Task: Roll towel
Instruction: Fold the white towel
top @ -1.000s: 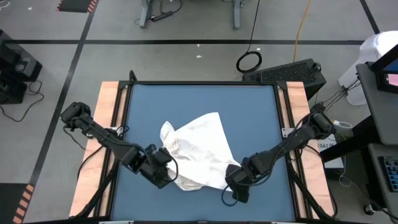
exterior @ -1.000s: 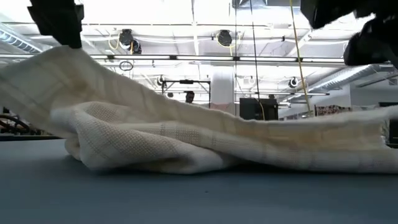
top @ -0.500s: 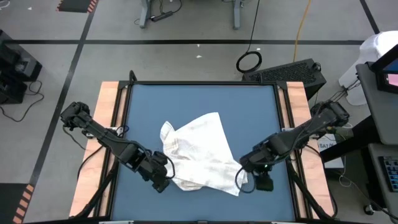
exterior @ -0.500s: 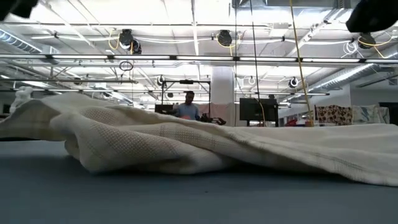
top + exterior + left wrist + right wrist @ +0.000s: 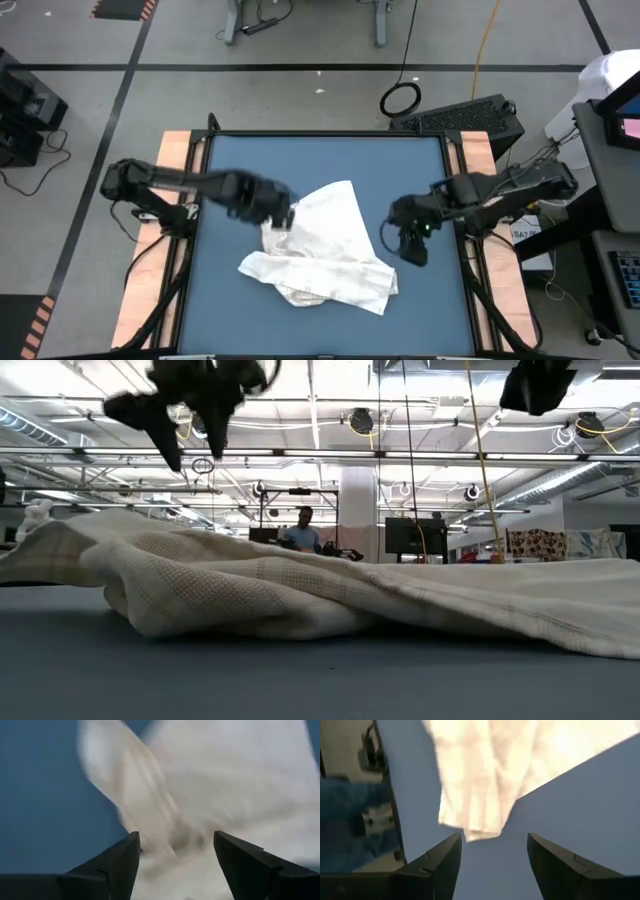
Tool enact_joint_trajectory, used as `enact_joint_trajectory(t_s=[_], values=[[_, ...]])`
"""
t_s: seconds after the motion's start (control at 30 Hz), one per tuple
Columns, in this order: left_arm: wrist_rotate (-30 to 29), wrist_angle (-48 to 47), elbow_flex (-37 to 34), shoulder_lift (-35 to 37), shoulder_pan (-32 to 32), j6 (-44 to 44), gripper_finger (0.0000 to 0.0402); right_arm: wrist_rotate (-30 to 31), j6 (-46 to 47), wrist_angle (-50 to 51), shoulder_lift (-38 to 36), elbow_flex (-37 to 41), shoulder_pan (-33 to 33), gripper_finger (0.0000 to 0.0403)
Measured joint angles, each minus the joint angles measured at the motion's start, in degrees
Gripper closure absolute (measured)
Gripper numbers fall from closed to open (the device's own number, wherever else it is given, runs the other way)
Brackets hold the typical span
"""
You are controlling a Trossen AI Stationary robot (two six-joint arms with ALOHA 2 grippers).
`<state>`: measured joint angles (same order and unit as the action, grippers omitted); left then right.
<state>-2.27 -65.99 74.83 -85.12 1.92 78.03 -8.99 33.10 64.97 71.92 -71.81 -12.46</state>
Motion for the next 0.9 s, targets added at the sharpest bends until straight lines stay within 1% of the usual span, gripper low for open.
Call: enact_joint_trajectory(t_s=[0.1, 0.17, 0.27, 0.37, 0.43, 0.57, 0.67, 0.8, 0.9], values=[[-0.2, -2.0, 0.0, 0.0, -10.1, -9.1, 0.0145, -0.2, 1.9, 0.1, -0.9, 0.0, 3.0, 0.0188], [1.0, -1.2, 0.0, -0.2, -16.8, -16.5, 0.0145, -0.3, 4.0, 0.1, -1.1, 0.0, 4.6, 0.0188], [5.9, 1.7, 0.0, -1.5, -24.9, -29.6, 0.0145, -0.3, 7.8, 0.0, -1.1, 0.0, 6.7, 0.0188], [11.7, 1.8, 0.0, -3.3, -30.4, -43.9, 0.0145, -0.3, 11.8, -0.1, -1.1, 0.0, 8.3, 0.0188], [14.6, 1.3, -0.1, -4.5, -32.5, -51.7, 0.0147, -0.3, 14.3, -0.7, -1.1, 0.0, 9.2, 0.0188], [20.5, 0.7, -0.2, -5.9, -34.3, -63.7, 0.0156, -0.2, 19.0, -1.7, -1.1, 0.0, 11.1, 0.0188], [21.7, 0.6, -0.1, -7.2, -34.5, -73.2, 0.0168, 0.2, 21.7, -2.4, -1.1, 0.0, 12.3, 0.0188], [23.8, 1.5, -0.7, -9.2, -35.0, -80.0, 0.0192, 1.4, 24.2, -4.6, -1.1, 0.0, 13.3, 0.0188], [25.4, 1.6, -3.8, -9.8, -35.5, -84.8, 0.0209, 2.7, 25.2, -5.9, -1.1, 0.0, 13.9, 0.0188]])
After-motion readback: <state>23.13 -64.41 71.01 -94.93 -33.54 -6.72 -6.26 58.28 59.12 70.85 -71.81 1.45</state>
